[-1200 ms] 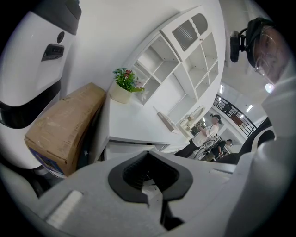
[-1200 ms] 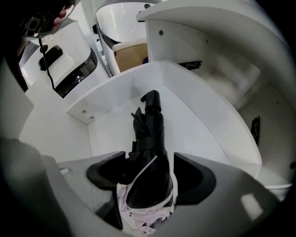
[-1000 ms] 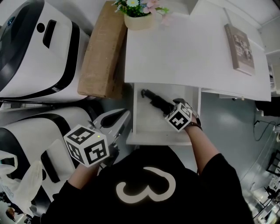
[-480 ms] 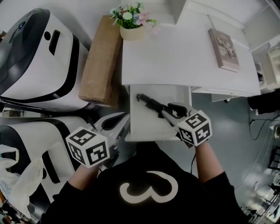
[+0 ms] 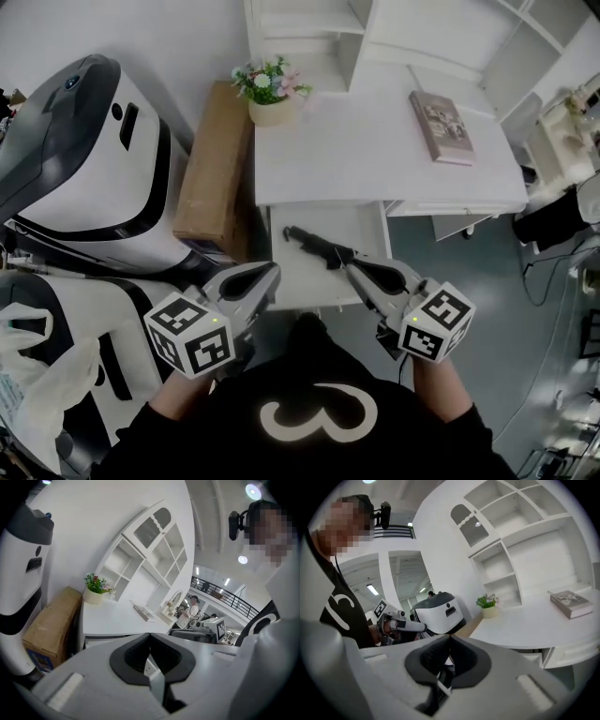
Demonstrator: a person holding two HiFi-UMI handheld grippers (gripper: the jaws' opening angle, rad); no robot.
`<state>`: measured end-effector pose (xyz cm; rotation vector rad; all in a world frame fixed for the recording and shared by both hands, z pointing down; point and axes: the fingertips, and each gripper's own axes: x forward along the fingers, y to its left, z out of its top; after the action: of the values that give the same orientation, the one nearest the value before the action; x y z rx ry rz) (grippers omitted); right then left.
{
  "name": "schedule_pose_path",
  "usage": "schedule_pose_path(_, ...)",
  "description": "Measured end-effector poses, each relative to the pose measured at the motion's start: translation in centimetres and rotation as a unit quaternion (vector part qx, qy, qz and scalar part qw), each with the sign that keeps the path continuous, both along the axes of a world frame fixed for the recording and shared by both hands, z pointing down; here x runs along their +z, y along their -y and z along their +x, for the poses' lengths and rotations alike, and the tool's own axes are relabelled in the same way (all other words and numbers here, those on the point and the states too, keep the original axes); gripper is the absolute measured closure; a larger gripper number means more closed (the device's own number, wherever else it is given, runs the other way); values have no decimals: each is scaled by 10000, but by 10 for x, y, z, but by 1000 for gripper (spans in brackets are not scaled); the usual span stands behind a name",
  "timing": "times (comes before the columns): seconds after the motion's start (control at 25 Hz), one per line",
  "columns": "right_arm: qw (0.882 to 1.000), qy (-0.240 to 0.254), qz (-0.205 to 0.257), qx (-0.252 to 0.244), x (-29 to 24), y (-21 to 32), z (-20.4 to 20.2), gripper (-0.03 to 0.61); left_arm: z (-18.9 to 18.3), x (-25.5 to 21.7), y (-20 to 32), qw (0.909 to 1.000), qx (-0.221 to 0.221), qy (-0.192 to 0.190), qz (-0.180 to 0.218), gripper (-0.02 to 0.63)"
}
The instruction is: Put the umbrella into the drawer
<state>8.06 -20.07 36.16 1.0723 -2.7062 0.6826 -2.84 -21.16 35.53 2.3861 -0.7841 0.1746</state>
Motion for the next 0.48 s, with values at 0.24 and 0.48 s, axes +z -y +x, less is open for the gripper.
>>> schedule_pose_path(0.24,9989,-9,468,73,-41,-30,-2,575,2,-26,-26,9993,152,-141,298,604)
schedule_pose_path(0.48,9976,134,634,245,-52,-45,1,575,6,-48,-43,9974,272,-212,627,604)
